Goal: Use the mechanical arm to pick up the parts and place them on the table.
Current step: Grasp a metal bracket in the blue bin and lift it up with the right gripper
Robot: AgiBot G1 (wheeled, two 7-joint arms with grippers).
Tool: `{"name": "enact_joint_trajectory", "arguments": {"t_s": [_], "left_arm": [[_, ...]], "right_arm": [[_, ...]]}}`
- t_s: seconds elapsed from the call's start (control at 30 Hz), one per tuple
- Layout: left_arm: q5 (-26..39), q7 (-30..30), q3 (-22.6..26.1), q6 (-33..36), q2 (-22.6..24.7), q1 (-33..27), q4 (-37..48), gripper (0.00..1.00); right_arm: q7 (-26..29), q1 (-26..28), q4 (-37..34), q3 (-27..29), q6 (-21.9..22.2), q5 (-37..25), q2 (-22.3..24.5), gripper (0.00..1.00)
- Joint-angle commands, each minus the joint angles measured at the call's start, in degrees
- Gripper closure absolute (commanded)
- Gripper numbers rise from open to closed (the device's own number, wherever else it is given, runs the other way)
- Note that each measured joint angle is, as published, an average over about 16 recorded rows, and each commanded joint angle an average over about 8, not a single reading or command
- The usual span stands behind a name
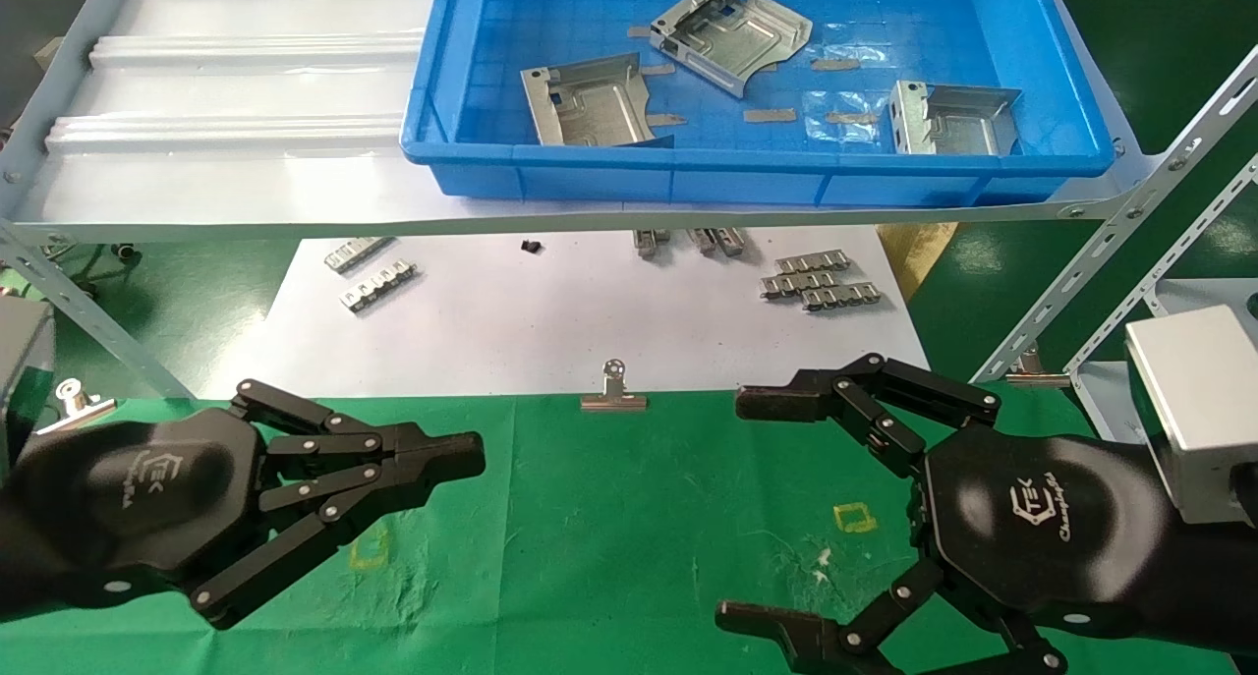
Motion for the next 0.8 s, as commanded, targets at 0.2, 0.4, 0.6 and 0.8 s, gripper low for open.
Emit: {"name": "enact_joint_trajectory", "arguments": {"t_s": [0.2,0.4,0.6,0.8], "left_arm": [[0.0,0.0,0.0,0.0,0.0,0.0,0.0,1.00],[0.0,0.0,0.0,0.0,0.0,0.0,0.0,1.00],[0.0,0.0,0.0,0.0,0.0,0.0,0.0,1.00],[0.0,0.0,0.0,0.0,0.0,0.0,0.0,0.81]], "right_arm": [[0.0,0.0,0.0,0.0,0.0,0.0,0.0,0.00],[0.0,0.0,0.0,0.0,0.0,0.0,0.0,0.00],[0.0,0.0,0.0,0.0,0.0,0.0,0.0,0.00],[0.0,0.0,0.0,0.0,0.0,0.0,0.0,0.00]]}}
